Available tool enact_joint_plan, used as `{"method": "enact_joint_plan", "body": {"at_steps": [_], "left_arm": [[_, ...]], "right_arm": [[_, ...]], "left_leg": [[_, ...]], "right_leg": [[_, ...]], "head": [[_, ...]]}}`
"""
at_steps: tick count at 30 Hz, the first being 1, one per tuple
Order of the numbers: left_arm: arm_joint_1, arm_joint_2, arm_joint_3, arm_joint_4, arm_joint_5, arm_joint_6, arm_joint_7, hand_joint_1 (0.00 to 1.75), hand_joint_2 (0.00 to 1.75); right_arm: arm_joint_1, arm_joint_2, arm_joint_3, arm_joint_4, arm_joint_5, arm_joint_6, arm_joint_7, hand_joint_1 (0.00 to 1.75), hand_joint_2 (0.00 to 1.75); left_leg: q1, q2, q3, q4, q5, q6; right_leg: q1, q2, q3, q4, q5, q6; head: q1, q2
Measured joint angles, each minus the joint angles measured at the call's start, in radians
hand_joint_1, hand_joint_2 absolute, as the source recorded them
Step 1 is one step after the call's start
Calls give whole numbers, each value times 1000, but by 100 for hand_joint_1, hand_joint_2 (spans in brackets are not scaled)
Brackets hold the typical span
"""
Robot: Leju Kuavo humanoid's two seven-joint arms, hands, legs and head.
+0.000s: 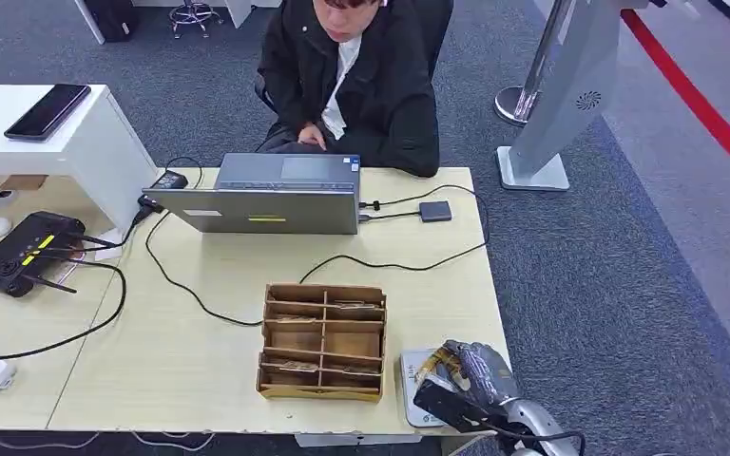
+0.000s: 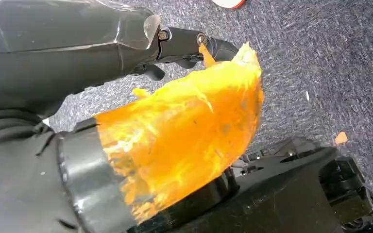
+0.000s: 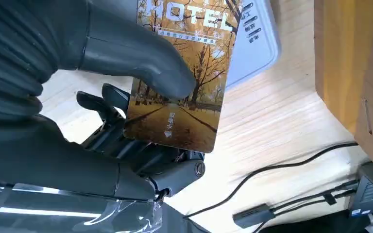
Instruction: Pass the card to the sensor for recognition and then transmit it.
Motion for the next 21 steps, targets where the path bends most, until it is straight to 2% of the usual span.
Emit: {"method": "enact_joint_plan", "body": {"at_steps": [21], "left_arm": [[-1, 0, 0, 0, 5, 0, -4, 0, 0]], "right_arm": [[0, 0, -8, -27, -17, 17, -31, 175, 175]], "left_leg": [[0, 0, 0, 0, 0, 0]], "right_leg": [[0, 0, 0, 0, 0, 0]], "head": [[0, 0]]}}
